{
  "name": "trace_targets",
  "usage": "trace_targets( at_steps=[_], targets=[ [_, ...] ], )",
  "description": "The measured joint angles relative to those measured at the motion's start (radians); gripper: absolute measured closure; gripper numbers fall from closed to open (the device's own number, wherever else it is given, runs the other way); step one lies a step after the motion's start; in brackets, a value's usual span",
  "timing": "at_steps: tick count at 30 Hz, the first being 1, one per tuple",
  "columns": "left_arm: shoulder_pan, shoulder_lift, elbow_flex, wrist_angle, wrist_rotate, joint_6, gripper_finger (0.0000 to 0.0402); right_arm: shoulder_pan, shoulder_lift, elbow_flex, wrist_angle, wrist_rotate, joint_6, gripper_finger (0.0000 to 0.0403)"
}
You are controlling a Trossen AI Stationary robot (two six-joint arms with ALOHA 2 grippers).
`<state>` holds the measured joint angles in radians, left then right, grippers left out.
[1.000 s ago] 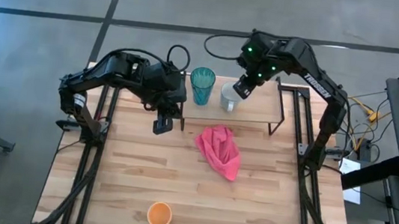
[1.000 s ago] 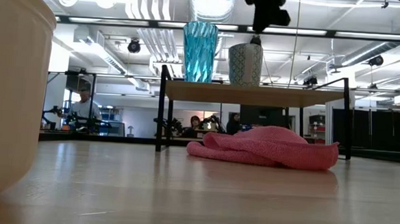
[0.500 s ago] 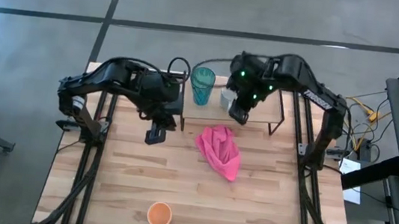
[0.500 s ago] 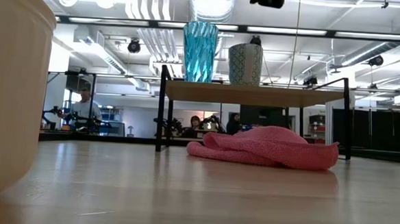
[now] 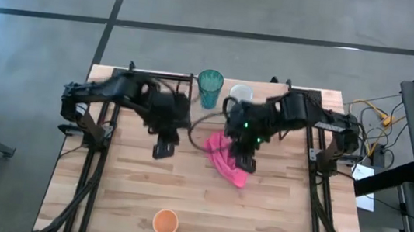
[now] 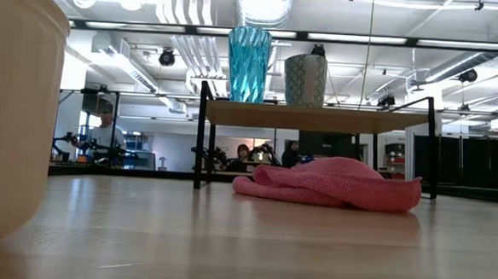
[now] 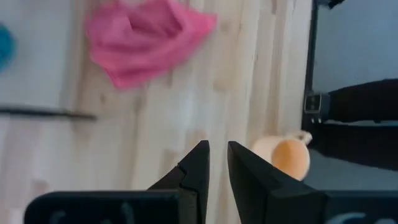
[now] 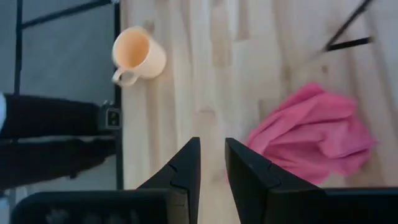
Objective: Stack small to large cups/mugs on shelf
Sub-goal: Put the yellow cup on the shelf
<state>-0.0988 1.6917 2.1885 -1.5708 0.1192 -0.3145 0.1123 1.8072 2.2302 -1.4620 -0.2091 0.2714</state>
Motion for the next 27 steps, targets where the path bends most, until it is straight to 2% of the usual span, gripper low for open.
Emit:
trace_targets(
  at_steps=[8,17,21,27],
  targets=[
    [-0.206,0.002,-0.229,0.047,0.005,-0.254,0.0359,0.100,0.001,-0.022,0.000,0.004,0.061,0.0340],
    [-0.434,0.000,-0.376,0.392,0.005,-0.633,0.0359,0.185,0.001,-0.022,-0.011,0.056,0.179,0.0339],
    [-0.504,0.002,-0.431,0.403,-0.003,-0.768,0.0359,0.234,0.001,-0.022,-0.026,0.055,0.218,0.0339],
    [-0.560,0.003,-0.546,0.407,-0.072,-1.023,0.0359,0.284,0.001,-0.022,-0.021,0.085,0.282,0.0339]
  ],
)
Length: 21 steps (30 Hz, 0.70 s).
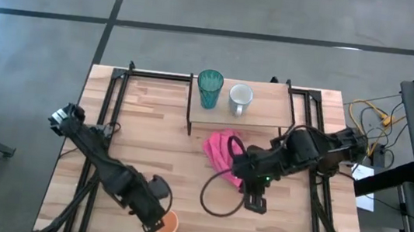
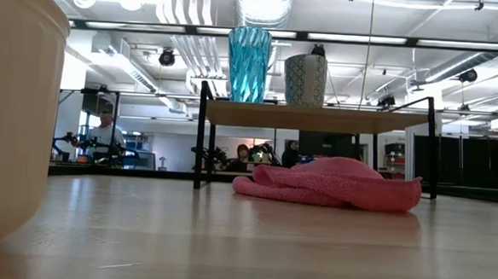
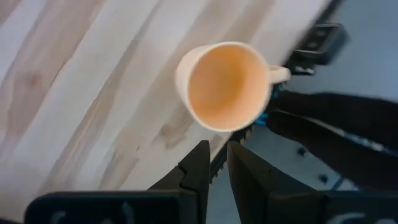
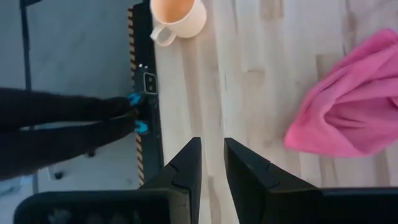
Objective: Stack small to large cups/mugs on shelf
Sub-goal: Put the yellow cup on the shelf
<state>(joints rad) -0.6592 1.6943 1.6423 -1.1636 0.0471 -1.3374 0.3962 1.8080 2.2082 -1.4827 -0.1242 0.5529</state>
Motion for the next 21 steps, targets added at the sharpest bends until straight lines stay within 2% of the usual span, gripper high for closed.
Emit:
trace_targets(
  at_steps=[3,9,21],
  targets=[
    [-0.006,0.000,-0.063,0.059,0.008,-0.097,0.0359,0.010,0.000,0.000,0.000,0.045,0.075,0.0339],
    [-0.009,0.001,-0.173,0.226,0.003,-0.120,0.0359,0.019,0.000,0.000,0.001,0.086,0.146,0.0339],
    [-0.009,0.001,-0.276,0.273,-0.002,-0.123,0.0359,0.019,0.000,0.000,0.030,0.102,0.200,0.0339]
  ],
)
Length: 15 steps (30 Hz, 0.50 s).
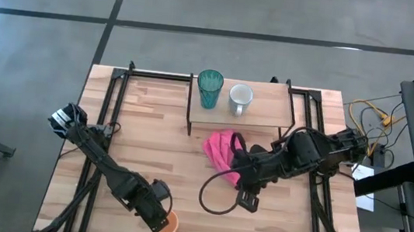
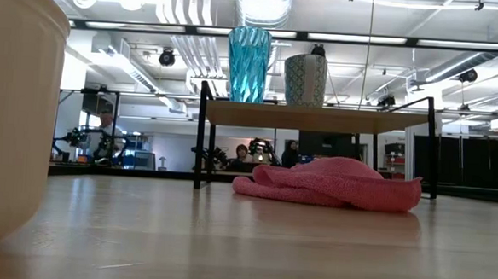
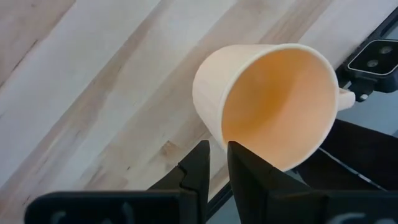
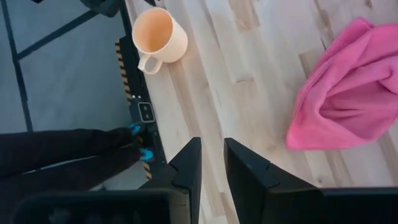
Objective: Stack small to large cups/mugs on shelf
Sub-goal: Put the yellow cup on the shelf
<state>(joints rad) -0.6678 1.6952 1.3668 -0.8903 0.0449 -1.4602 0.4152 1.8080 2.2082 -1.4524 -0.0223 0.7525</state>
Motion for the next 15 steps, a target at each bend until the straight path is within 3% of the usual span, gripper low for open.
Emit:
trace_targets(
  at_steps=[15],
  targets=[
    [0.000,0.000,-0.046,0.070,-0.001,0.005,0.0359,-0.001,0.000,0.000,0.035,-0.001,0.007,0.0339]
  ],
)
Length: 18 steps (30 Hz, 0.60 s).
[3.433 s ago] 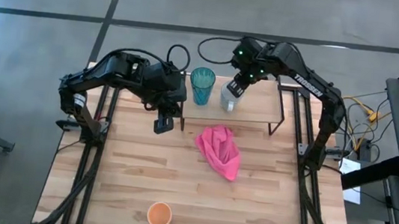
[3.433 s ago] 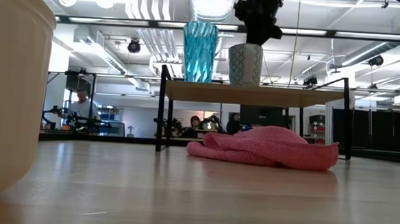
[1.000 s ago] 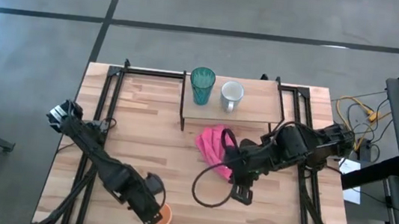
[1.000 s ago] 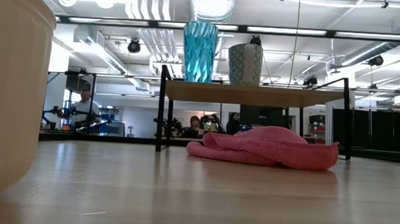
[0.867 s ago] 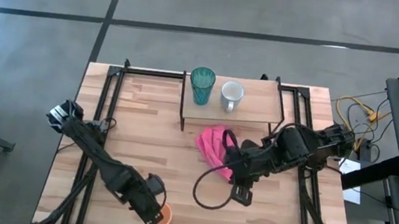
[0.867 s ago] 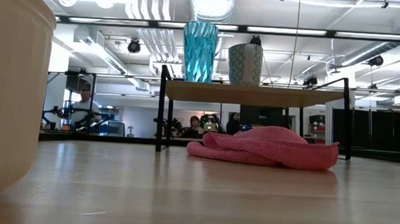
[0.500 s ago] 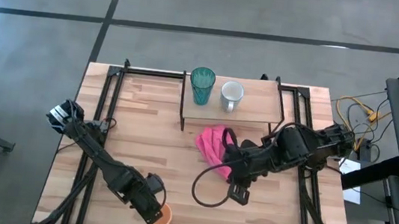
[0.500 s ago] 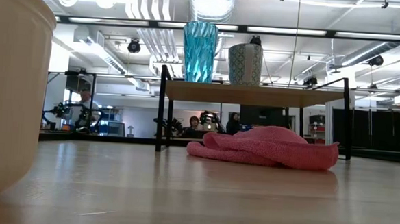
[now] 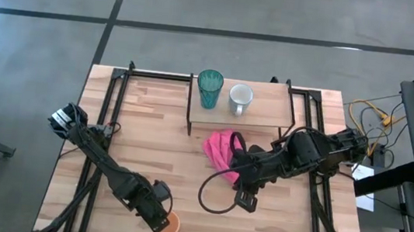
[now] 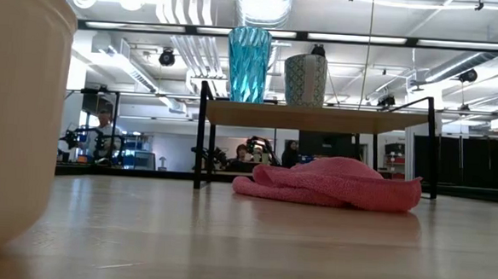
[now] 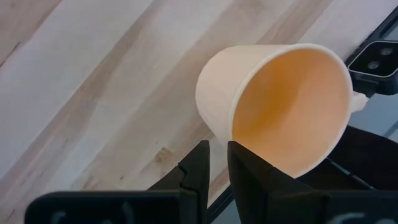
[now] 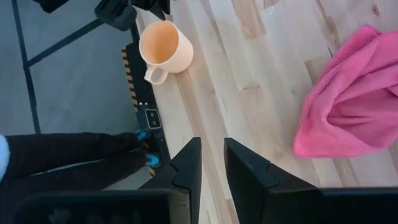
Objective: Stack small to large cups/mugs on shelf
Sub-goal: Put the yellow cup on the shelf
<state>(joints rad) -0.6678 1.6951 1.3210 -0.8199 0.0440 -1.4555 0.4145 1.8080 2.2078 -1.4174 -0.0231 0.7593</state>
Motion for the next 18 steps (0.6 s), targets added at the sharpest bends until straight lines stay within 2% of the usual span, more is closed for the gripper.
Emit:
trace_targets(
  at_steps=[18],
  targets=[
    [0.006,-0.002,-0.001,0.058,0.000,0.005,0.0359,0.000,0.000,0.000,0.003,0.026,-0.011,0.0339]
  ],
)
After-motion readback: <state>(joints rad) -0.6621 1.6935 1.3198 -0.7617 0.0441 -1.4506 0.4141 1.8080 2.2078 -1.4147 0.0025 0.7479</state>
